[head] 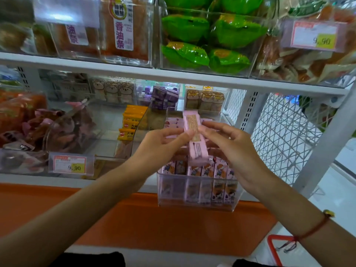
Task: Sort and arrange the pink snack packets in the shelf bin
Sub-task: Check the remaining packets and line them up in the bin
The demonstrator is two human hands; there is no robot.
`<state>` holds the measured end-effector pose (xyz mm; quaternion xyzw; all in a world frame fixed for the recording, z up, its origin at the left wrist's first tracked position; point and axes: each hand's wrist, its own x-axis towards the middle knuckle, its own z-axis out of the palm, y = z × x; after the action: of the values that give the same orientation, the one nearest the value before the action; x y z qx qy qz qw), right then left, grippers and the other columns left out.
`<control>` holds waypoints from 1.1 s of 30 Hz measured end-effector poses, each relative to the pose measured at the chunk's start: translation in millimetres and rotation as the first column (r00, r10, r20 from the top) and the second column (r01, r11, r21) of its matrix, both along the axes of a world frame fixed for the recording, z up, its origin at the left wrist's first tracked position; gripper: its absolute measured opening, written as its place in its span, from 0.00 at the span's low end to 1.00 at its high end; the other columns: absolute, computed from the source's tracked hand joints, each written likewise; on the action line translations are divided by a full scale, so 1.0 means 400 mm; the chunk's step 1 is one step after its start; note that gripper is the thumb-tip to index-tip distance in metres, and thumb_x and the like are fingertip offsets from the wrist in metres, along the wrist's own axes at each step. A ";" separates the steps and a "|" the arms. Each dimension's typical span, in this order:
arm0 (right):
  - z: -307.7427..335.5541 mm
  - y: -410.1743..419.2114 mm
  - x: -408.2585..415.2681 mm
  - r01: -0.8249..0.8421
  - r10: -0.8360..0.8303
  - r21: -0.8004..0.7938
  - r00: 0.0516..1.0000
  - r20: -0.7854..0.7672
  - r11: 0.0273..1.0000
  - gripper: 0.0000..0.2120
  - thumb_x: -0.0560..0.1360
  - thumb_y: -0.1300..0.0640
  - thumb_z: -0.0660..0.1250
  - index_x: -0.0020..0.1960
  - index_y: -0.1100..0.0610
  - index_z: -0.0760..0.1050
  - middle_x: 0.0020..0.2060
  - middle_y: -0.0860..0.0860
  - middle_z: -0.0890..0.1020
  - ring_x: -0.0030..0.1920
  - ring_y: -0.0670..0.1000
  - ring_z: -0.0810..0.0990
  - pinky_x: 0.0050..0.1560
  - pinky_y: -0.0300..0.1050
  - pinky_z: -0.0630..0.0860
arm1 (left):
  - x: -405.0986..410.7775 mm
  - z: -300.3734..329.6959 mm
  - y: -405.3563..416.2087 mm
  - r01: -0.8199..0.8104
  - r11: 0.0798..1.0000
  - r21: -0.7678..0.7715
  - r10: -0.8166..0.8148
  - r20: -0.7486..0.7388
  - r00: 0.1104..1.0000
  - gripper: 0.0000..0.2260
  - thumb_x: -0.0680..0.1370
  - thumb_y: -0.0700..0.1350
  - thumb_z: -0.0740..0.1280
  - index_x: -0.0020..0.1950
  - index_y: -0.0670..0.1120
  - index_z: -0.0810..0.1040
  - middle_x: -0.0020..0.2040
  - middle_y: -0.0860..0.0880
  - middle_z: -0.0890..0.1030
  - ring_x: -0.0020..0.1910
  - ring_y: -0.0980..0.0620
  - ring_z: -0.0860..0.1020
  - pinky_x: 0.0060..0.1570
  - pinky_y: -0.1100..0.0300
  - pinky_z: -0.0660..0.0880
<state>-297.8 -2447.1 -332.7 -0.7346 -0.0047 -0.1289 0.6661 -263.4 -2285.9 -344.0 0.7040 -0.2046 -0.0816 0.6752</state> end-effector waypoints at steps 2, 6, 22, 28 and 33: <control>-0.004 0.002 0.001 -0.033 0.042 0.074 0.990 -0.137 0.997 0.15 0.71 0.51 0.71 0.55 0.56 0.81 0.39 0.49 0.86 0.37 0.44 0.84 0.34 0.33 0.76 | -0.001 0.001 0.002 0.028 0.999 0.034 -0.023 -0.138 0.990 0.14 0.70 0.58 0.67 0.43 0.49 0.85 0.39 0.53 0.86 0.37 0.58 0.84 0.33 0.70 0.76; -0.003 0.001 0.000 -0.056 0.102 0.201 0.969 -0.225 0.978 0.17 0.65 0.50 0.73 0.50 0.58 0.82 0.37 0.52 0.85 0.34 0.46 0.81 0.31 0.35 0.76 | 0.005 -0.001 0.001 0.052 0.998 0.028 -0.042 -0.285 0.957 0.19 0.65 0.60 0.69 0.43 0.46 0.84 0.41 0.49 0.86 0.35 0.57 0.83 0.31 0.68 0.76; 0.008 -0.024 0.005 -0.075 0.100 0.159 0.983 -0.156 0.984 0.17 0.66 0.49 0.72 0.48 0.60 0.77 0.32 0.51 0.83 0.29 0.46 0.79 0.30 0.33 0.76 | 0.028 -0.007 0.015 0.303 0.952 0.029 -0.274 -0.352 0.895 0.15 0.70 0.56 0.64 0.53 0.51 0.79 0.40 0.53 0.85 0.40 0.57 0.83 0.36 0.64 0.78; 0.006 -0.027 0.008 -0.136 0.146 0.109 0.985 -0.090 0.985 0.22 0.68 0.48 0.69 0.58 0.57 0.76 0.46 0.51 0.85 0.43 0.50 0.84 0.42 0.39 0.79 | 0.016 -0.015 0.013 -0.090 0.989 0.116 0.053 0.287 0.956 0.13 0.73 0.48 0.71 0.53 0.62 0.75 0.45 0.59 0.84 0.45 0.62 0.81 0.41 0.66 0.78; -0.003 -0.012 0.002 -0.088 0.088 -0.013 0.996 0.002 0.996 0.23 0.65 0.45 0.69 0.55 0.58 0.78 0.46 0.52 0.85 0.47 0.49 0.84 0.50 0.42 0.80 | -0.002 -0.026 0.003 -0.433 0.882 0.183 0.173 0.729 0.662 0.17 0.70 0.46 0.75 0.56 0.57 0.76 0.50 0.59 0.77 0.50 0.57 0.75 0.50 0.53 0.77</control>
<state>-297.1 -2452.1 -333.9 -0.7378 -0.0386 -0.1005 0.6664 -264.3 -2284.6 -354.4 0.8123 -0.3026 0.2698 0.4193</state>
